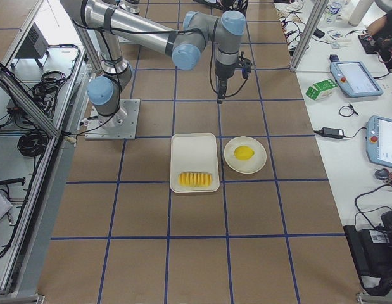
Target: Place bowl and put lemon in it
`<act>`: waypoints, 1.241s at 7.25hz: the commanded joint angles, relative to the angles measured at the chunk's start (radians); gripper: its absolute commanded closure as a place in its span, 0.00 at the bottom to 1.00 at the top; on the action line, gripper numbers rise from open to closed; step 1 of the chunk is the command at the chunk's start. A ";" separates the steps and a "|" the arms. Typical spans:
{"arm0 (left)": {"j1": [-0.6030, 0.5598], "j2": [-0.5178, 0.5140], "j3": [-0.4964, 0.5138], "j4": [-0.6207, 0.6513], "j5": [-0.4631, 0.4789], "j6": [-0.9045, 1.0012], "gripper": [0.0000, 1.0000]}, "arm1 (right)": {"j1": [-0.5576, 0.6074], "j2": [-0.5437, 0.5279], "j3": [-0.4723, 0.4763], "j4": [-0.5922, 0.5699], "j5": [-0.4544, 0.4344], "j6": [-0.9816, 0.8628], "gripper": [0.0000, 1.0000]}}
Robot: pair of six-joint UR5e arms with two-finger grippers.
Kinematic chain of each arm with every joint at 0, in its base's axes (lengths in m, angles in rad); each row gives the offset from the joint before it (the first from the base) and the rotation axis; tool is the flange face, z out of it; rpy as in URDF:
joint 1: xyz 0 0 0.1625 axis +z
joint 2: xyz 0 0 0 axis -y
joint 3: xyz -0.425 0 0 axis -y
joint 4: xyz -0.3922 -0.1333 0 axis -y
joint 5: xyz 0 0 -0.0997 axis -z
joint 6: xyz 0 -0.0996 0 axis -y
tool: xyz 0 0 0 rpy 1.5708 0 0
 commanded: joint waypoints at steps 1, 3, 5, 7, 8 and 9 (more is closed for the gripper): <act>-0.001 -0.021 -0.048 0.056 -0.018 -0.007 0.05 | -0.037 0.066 0.000 -0.075 0.001 -0.097 0.00; -0.001 -0.030 -0.044 0.098 -0.021 -0.014 1.00 | -0.083 0.165 0.000 -0.244 0.016 -0.158 0.00; -0.001 -0.024 -0.045 0.096 -0.021 -0.072 1.00 | -0.157 0.233 0.000 -0.335 0.087 -0.241 0.00; -0.001 -0.004 -0.050 0.091 -0.016 -0.077 1.00 | -0.159 0.267 -0.014 -0.347 0.114 -0.223 0.00; -0.005 0.019 -0.036 0.029 -0.018 -0.077 1.00 | -0.162 0.316 -0.028 -0.397 0.111 -0.224 0.00; -0.030 0.039 -0.018 -0.005 -0.021 -0.117 1.00 | -0.163 0.340 -0.032 -0.404 0.113 -0.223 0.00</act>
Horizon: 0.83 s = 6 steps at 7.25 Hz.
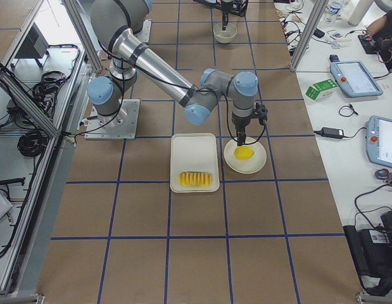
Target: Place bowl and put lemon in it
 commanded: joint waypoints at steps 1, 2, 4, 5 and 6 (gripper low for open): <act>-0.058 0.045 0.025 -0.059 -0.095 -0.087 1.00 | -0.003 0.059 -0.020 -0.024 0.004 0.009 0.00; -0.113 0.051 0.025 -0.058 -0.126 -0.140 1.00 | -0.003 0.086 -0.038 -0.033 0.004 0.007 0.00; -0.219 0.030 0.025 -0.033 -0.189 -0.204 1.00 | -0.003 0.128 -0.066 -0.047 0.004 0.009 0.00; -0.267 0.016 0.016 0.014 -0.194 -0.279 1.00 | -0.003 0.152 -0.063 -0.093 0.004 0.019 0.00; -0.304 0.006 0.011 0.037 -0.223 -0.340 1.00 | -0.003 0.172 -0.064 -0.104 0.008 0.058 0.00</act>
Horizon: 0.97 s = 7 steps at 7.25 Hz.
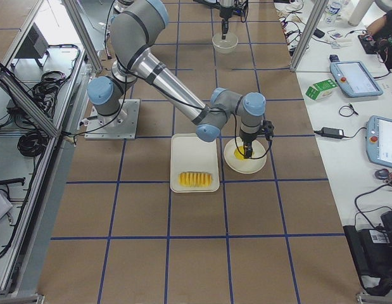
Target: Place bowl and put lemon in it
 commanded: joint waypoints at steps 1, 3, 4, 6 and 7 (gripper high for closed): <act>-0.061 -0.019 -0.013 0.031 -0.086 -0.086 1.00 | 0.000 0.033 0.000 -0.024 0.028 0.038 0.00; -0.068 -0.022 -0.037 0.049 -0.072 -0.124 1.00 | 0.000 0.052 -0.002 -0.042 0.027 0.044 0.30; -0.068 -0.031 -0.039 0.048 -0.035 -0.123 1.00 | 0.000 0.047 -0.002 -0.033 0.022 0.059 0.88; -0.074 -0.045 -0.046 0.048 -0.033 -0.126 1.00 | 0.000 0.026 -0.004 0.005 0.005 0.061 1.00; -0.076 -0.056 -0.045 0.049 -0.041 -0.168 0.69 | 0.002 -0.028 -0.002 0.056 0.005 0.061 1.00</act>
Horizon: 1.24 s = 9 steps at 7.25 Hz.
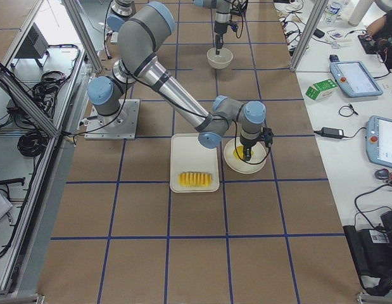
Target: Place bowl and put lemon in it
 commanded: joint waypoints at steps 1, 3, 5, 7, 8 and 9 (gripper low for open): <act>-0.003 -0.013 -0.004 0.003 -0.007 -0.088 0.50 | 0.010 -0.122 0.002 0.144 -0.001 0.036 1.00; 0.007 0.029 0.060 -0.018 0.039 -0.084 0.12 | 0.120 -0.233 0.004 0.289 0.004 0.169 1.00; 0.037 0.083 0.180 -0.214 0.216 0.143 0.08 | 0.307 -0.326 0.004 0.386 -0.001 0.331 1.00; 0.107 0.184 0.215 -0.349 0.243 0.249 0.00 | 0.529 -0.336 0.005 0.379 -0.001 0.457 1.00; 0.125 0.245 0.241 -0.440 0.245 0.250 0.00 | 0.625 -0.328 0.008 0.368 0.011 0.560 1.00; 0.137 0.282 0.272 -0.513 0.268 0.256 0.00 | 0.683 -0.305 0.019 0.345 0.014 0.593 1.00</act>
